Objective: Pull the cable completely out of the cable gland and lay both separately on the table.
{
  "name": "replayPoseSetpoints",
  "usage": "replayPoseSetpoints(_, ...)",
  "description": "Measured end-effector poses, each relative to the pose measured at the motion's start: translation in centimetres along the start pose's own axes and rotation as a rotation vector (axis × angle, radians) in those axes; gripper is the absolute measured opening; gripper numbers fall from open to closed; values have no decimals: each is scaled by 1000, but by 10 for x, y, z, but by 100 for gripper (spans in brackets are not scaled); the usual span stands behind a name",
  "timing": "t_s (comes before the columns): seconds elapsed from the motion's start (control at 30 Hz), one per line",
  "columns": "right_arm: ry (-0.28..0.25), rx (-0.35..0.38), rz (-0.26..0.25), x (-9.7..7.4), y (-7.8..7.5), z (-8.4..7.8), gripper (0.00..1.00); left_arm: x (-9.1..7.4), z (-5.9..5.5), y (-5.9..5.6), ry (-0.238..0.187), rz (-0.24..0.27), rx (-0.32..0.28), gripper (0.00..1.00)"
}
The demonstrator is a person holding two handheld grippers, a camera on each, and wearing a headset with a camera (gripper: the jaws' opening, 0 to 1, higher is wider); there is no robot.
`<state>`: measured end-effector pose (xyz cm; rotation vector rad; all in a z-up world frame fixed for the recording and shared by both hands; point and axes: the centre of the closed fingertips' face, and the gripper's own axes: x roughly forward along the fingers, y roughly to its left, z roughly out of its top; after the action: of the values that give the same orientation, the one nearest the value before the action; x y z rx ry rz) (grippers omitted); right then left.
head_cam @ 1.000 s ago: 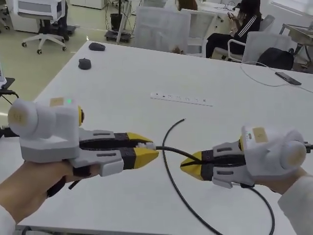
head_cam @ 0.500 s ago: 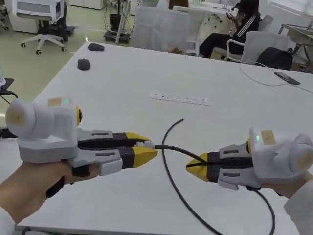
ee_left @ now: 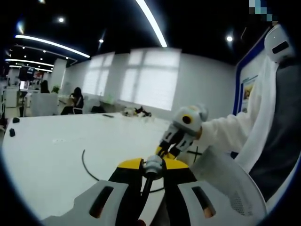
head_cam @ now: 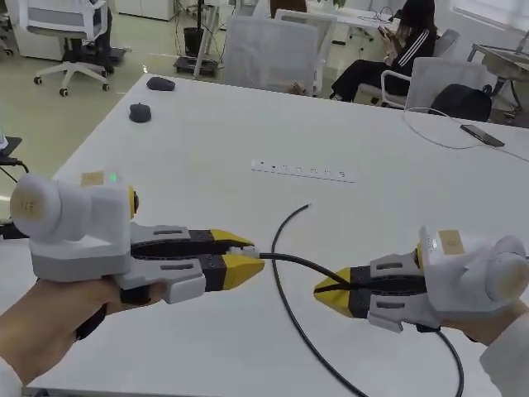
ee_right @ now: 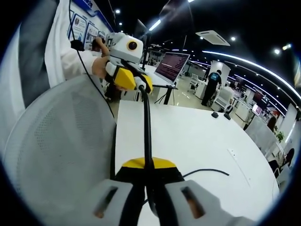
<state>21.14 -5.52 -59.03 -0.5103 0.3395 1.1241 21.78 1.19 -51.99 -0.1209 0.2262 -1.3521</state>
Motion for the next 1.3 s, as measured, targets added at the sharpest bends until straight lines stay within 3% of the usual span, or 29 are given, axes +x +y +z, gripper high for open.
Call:
replayPoseSetpoints(0.27,12,28,-2,1,-1,2,7,0,5,-5,-22,-15,17,17)
replayPoseSetpoints(0.5,-25,-25,-7,5,-3,32,14,0,6,-7,-24,-16,31,17)
replayPoseSetpoints(0.63,-67,-56,13,10,0,52,13,2,4,-10,-9,-25,50,17)
replayPoseSetpoints(0.8,-83,-96,42,19,8,64,11,2,2,-12,2,-32,64,17)
replayPoseSetpoints(0.97,-73,-121,53,22,10,63,5,3,-1,-15,13,-41,73,17)
replayPoseSetpoints(1.3,-77,-123,52,21,14,60,3,4,-3,-15,24,-46,74,17)
